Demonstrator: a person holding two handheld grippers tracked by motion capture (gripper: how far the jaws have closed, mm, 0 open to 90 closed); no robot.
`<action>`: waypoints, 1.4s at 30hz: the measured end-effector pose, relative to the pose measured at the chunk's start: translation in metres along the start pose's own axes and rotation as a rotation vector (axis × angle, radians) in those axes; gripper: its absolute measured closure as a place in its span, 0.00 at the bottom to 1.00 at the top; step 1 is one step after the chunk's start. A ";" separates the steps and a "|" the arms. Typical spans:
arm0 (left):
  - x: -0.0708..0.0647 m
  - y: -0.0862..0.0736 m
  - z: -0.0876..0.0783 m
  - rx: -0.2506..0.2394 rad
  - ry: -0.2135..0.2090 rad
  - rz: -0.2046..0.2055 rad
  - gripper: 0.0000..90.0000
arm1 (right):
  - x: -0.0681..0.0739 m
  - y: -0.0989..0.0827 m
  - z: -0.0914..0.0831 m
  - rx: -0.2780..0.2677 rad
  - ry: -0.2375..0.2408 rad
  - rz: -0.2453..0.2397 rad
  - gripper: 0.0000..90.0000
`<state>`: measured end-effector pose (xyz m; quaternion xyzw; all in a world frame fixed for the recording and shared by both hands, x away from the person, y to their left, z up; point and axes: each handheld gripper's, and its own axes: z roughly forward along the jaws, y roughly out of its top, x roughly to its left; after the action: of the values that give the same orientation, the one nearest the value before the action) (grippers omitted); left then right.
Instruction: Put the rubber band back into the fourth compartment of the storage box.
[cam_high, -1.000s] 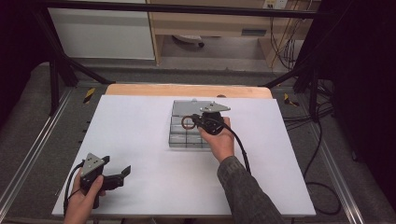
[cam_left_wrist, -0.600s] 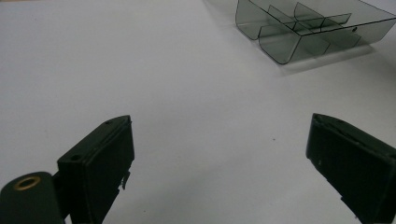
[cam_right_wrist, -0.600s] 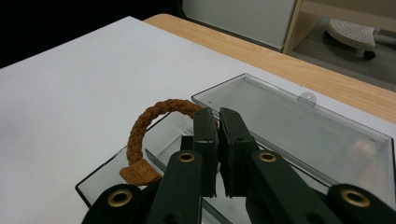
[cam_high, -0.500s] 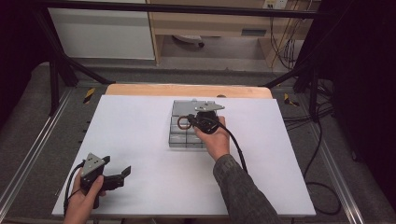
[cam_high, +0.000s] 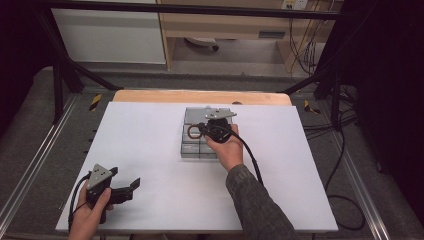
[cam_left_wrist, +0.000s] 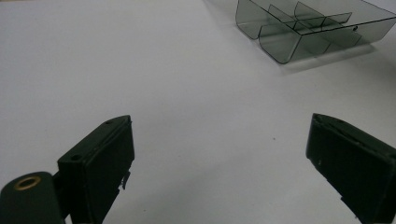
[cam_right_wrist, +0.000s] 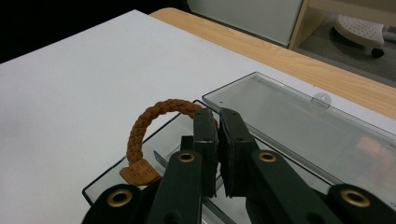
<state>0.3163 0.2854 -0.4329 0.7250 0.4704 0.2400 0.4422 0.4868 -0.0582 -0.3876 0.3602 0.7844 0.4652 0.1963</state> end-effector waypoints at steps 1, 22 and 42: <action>0.000 0.000 0.000 0.001 0.000 0.001 0.08 | 0.001 0.000 0.001 0.002 -0.001 -0.003 0.96; 0.001 0.001 0.000 0.001 0.009 0.000 0.08 | 0.002 -0.002 0.005 0.072 -0.002 -0.069 0.96; 0.000 0.000 0.001 0.005 0.007 0.003 0.08 | 0.014 -0.009 0.016 0.117 0.002 -0.113 0.96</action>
<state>0.3170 0.2850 -0.4328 0.7260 0.4715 0.2420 0.4382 0.4842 -0.0411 -0.4027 0.3257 0.8297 0.4070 0.1999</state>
